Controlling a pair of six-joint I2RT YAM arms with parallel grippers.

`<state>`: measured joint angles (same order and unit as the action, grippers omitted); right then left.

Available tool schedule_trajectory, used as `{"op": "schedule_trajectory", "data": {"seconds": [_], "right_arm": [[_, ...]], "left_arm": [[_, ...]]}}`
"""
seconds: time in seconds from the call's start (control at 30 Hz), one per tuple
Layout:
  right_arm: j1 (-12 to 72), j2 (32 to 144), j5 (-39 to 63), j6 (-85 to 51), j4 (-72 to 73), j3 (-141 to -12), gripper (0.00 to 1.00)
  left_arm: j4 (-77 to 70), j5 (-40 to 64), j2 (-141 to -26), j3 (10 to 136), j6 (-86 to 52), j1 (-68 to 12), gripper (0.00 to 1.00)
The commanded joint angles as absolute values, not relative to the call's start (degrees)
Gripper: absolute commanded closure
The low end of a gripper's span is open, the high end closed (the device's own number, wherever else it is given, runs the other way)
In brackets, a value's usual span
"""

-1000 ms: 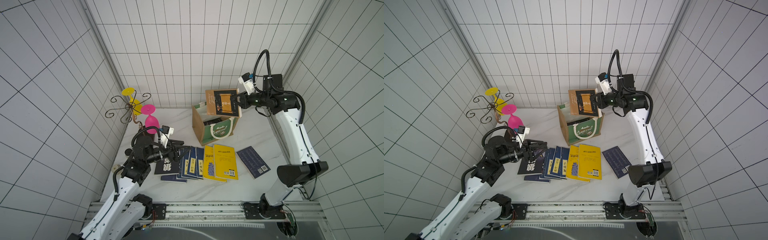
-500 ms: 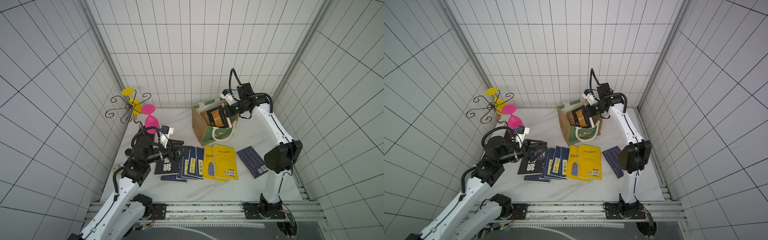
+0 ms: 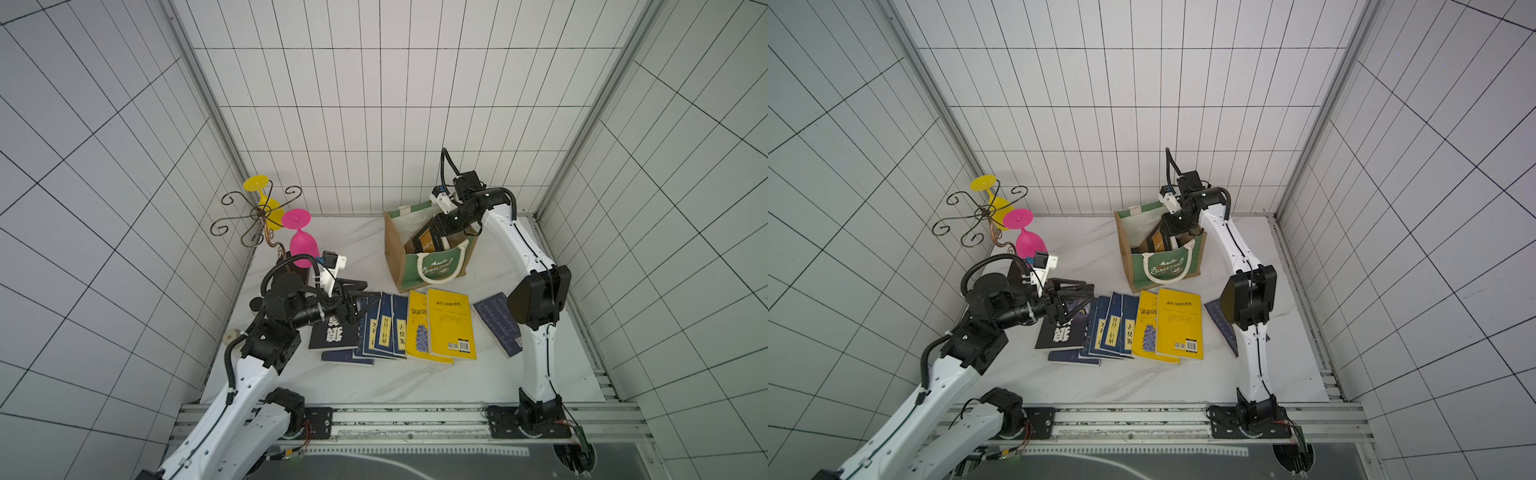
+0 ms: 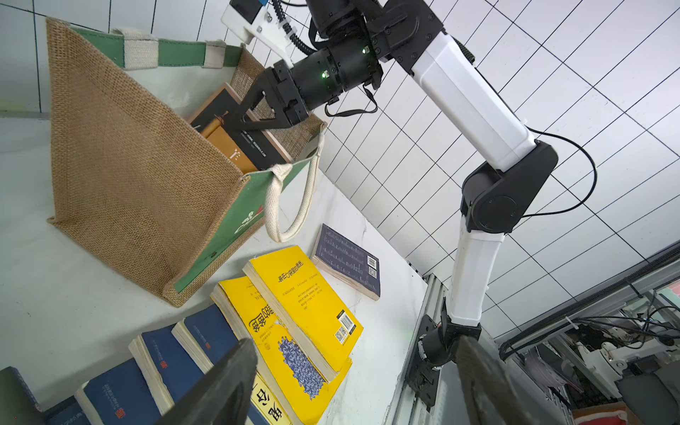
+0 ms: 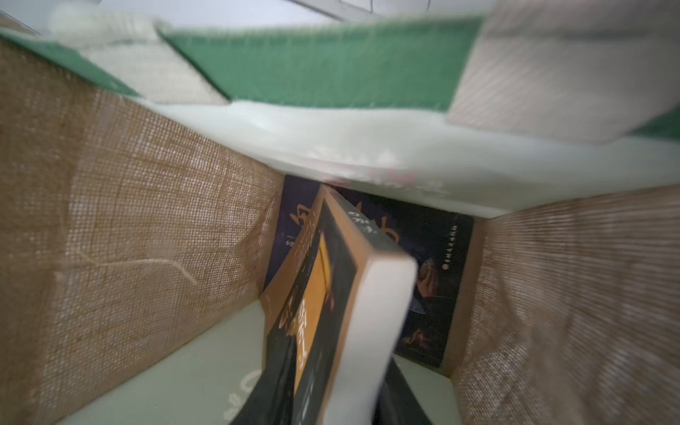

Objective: Put the books into the canvas bag
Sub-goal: Place the book in the canvas bag, then adjust the canvas bag at the center of the board.

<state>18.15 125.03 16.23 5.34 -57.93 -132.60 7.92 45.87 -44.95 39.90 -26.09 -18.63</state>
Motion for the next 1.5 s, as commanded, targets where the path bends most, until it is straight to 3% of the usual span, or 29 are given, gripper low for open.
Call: {"op": "schedule_trajectory", "data": {"seconds": [0.0,0.23,0.37,0.73,1.13,1.27,1.47], "right_arm": [[17.84,122.42,11.72,5.29,-53.9,-138.41,0.46],[17.77,118.71,8.7,5.97,-51.34,-140.23,0.25],[17.75,113.68,5.84,5.61,-50.12,-136.46,0.02],[17.66,93.51,2.5,-1.72,-43.13,-109.99,0.02],[17.84,65.8,8.83,-11.31,-26.47,-64.69,0.02],[18.02,59.15,12.57,-13.82,-22.94,-54.98,0.02],[18.19,50.08,13.89,-14.23,-22.63,-46.67,0.02]], "left_arm": [[6.88,45.39,-46.03,39.73,-25.77,-18.39,0.15],[6.39,44.3,-49.22,40.79,-25.58,-19.27,0.15],[6.95,41.23,-52.79,42.54,-25.18,-21.5,0.15],[9.04,29.88,-69.01,55.74,-27.23,-27.35,0.17],[16.43,16.51,-87.3,71.99,-28.09,-30.18,0.33],[21.72,12.67,-92.88,78.17,-26.53,-30.85,0.48],[24.95,11.34,-95.02,80.54,-23.52,-32.86,0.48]]}}
